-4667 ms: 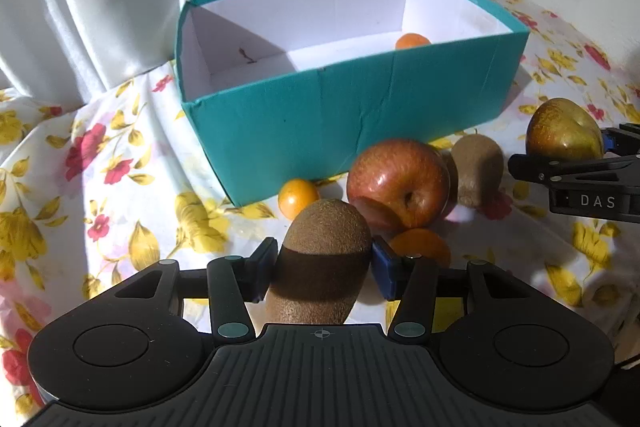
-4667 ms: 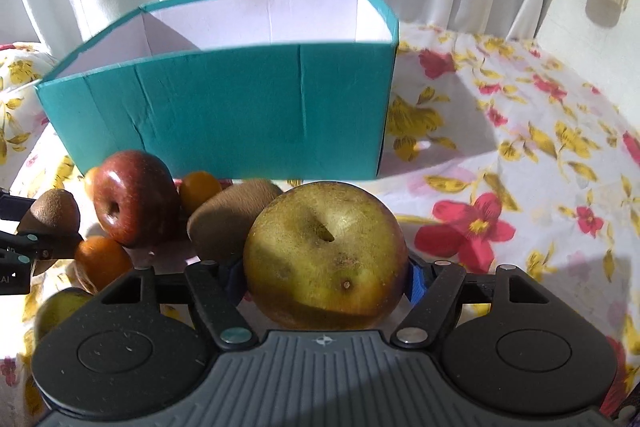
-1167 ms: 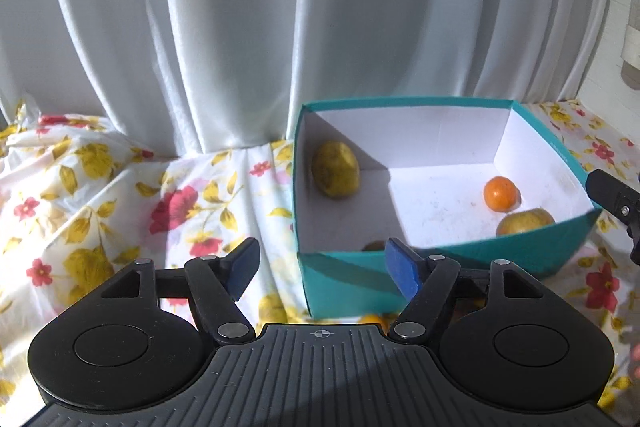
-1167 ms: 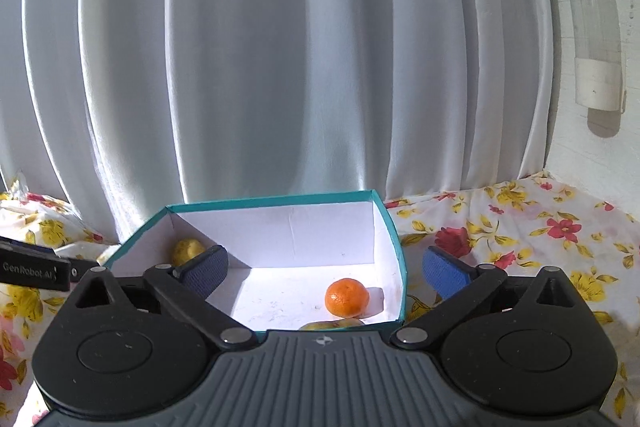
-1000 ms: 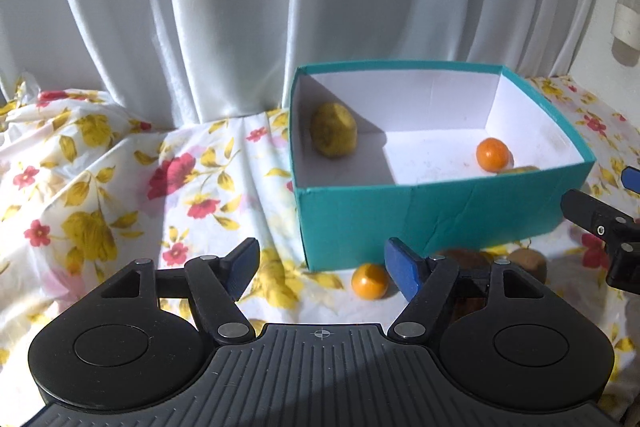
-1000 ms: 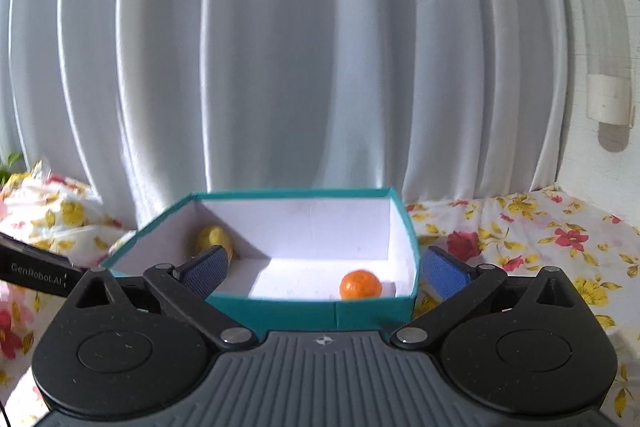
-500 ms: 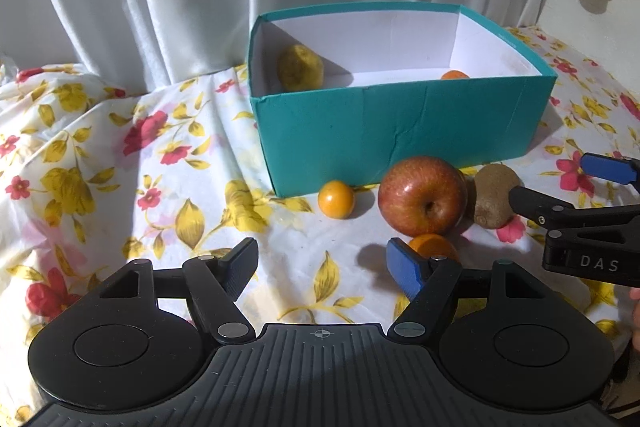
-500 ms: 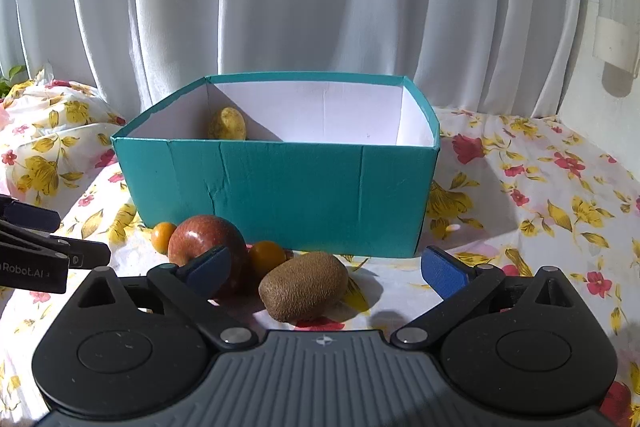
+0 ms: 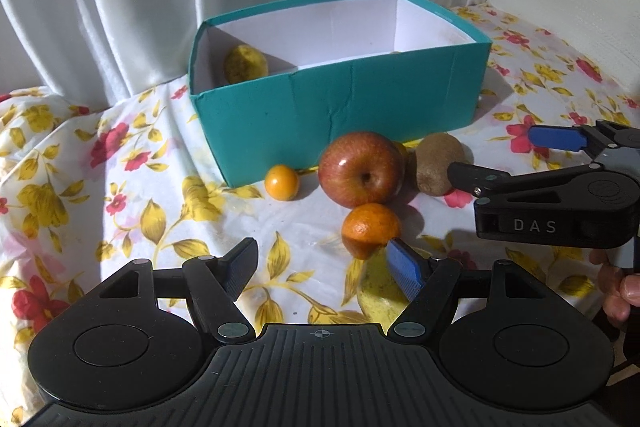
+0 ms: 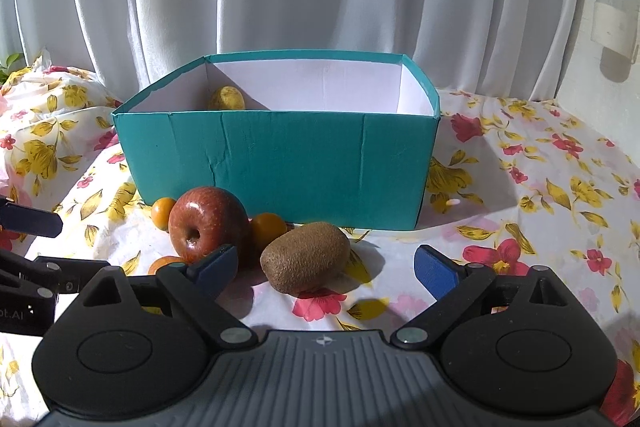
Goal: Organize fruits
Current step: 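Move both grippers back toward the remaining fruits, then grasp a green pear with the left gripper while the right grasps a kiwi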
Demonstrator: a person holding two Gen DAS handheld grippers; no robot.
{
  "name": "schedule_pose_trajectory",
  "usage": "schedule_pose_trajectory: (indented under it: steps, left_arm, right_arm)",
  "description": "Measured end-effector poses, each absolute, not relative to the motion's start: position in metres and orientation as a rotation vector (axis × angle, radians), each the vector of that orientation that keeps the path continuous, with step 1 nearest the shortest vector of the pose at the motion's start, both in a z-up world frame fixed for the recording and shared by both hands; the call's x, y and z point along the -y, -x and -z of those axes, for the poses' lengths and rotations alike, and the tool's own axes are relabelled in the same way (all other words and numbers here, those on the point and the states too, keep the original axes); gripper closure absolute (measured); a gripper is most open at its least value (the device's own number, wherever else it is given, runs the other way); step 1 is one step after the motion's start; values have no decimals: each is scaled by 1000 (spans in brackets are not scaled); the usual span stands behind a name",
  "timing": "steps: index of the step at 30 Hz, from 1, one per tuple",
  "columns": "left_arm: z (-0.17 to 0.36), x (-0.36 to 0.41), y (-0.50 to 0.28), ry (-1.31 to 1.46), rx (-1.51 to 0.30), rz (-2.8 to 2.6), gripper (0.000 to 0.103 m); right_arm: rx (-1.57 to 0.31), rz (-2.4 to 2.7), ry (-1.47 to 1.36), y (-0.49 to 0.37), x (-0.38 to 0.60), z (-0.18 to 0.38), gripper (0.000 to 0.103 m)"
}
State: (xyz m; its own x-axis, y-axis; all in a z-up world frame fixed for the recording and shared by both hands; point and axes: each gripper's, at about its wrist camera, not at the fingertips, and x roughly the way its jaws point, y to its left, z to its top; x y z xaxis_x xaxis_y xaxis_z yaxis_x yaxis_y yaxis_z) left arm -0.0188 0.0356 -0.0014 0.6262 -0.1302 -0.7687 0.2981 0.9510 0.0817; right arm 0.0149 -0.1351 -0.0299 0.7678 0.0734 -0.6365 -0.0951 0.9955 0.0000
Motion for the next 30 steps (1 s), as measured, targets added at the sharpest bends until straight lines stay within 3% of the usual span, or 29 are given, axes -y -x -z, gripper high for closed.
schedule_pose_trajectory:
  steps: [26,29,30]
  left_arm:
    - [31,-6,27,-223,-949,393,21]
    - [37,-4,22,-222,-973,403,28]
    - [40,-3,20,-228,-988,397,35]
  right_arm:
    - [-727,-120,75,-16,133,45,10]
    - [-740,-132,87,-24,131,50,10]
    - [-745,-138,91,-27,130,52,10]
